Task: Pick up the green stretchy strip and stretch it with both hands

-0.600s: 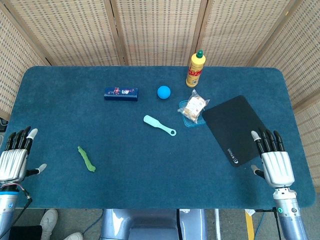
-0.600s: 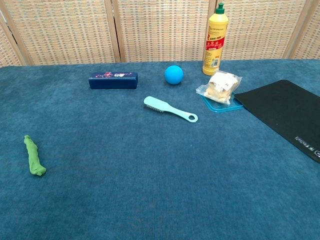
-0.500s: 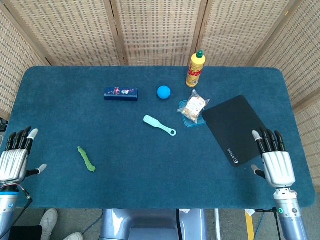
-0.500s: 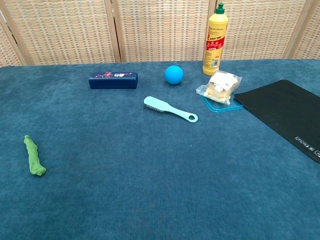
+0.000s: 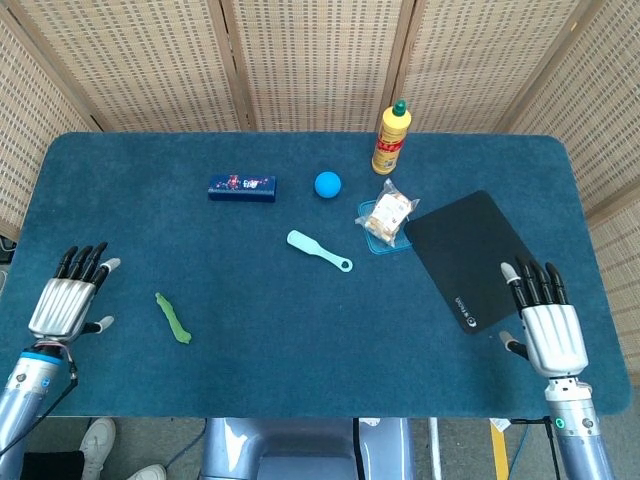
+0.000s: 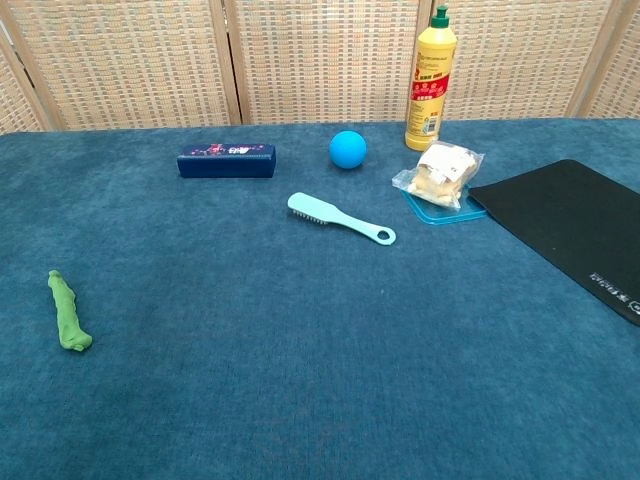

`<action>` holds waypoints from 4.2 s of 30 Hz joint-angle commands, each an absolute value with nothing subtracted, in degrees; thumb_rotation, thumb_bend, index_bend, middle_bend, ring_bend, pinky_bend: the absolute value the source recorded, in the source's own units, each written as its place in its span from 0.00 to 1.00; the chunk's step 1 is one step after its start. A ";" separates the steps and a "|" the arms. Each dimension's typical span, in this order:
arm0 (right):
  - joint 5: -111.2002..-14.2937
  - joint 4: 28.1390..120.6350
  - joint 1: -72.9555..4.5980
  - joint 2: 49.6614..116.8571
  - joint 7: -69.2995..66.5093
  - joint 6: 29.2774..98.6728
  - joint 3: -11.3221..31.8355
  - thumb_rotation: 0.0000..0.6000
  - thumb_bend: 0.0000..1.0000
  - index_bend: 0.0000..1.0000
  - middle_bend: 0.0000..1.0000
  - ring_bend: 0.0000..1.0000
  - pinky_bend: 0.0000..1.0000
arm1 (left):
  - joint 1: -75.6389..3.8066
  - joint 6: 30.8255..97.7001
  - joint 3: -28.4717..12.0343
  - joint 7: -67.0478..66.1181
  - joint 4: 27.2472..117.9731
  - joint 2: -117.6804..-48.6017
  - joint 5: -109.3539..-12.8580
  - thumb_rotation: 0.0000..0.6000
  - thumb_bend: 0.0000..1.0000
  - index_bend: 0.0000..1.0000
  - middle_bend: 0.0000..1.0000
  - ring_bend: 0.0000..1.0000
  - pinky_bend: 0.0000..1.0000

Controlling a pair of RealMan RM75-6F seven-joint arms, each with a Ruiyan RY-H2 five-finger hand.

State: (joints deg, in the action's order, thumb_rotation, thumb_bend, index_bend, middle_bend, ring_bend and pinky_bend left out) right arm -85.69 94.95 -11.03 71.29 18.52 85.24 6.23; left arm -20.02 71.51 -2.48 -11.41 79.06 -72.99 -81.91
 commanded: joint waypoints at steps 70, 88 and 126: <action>-84.57 95.00 -11.47 71.21 18.06 83.51 6.60 1.00 0.00 0.00 0.00 0.00 0.00 | -32.83 63.70 7.37 7.12 41.20 -92.75 -97.25 1.00 0.42 0.65 0.00 0.00 0.00; -85.08 95.26 -11.34 70.95 17.50 83.72 6.47 1.00 0.00 0.00 0.00 0.00 0.00 | -32.07 65.87 4.77 7.78 47.15 -89.55 -94.24 1.00 0.50 0.82 0.00 0.00 0.00; -99.24 97.18 -24.54 62.82 -4.39 75.12 8.04 1.00 0.11 0.38 0.03 0.00 0.00 | -44.13 52.94 -13.64 38.24 76.31 -97.22 -78.47 1.00 0.53 0.84 0.00 0.00 0.00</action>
State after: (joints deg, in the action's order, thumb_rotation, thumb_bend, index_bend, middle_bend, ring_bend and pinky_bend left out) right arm -98.51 96.36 -23.54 62.84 -4.60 75.84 7.50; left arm -43.05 54.04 -12.76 39.24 76.30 -96.27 -79.34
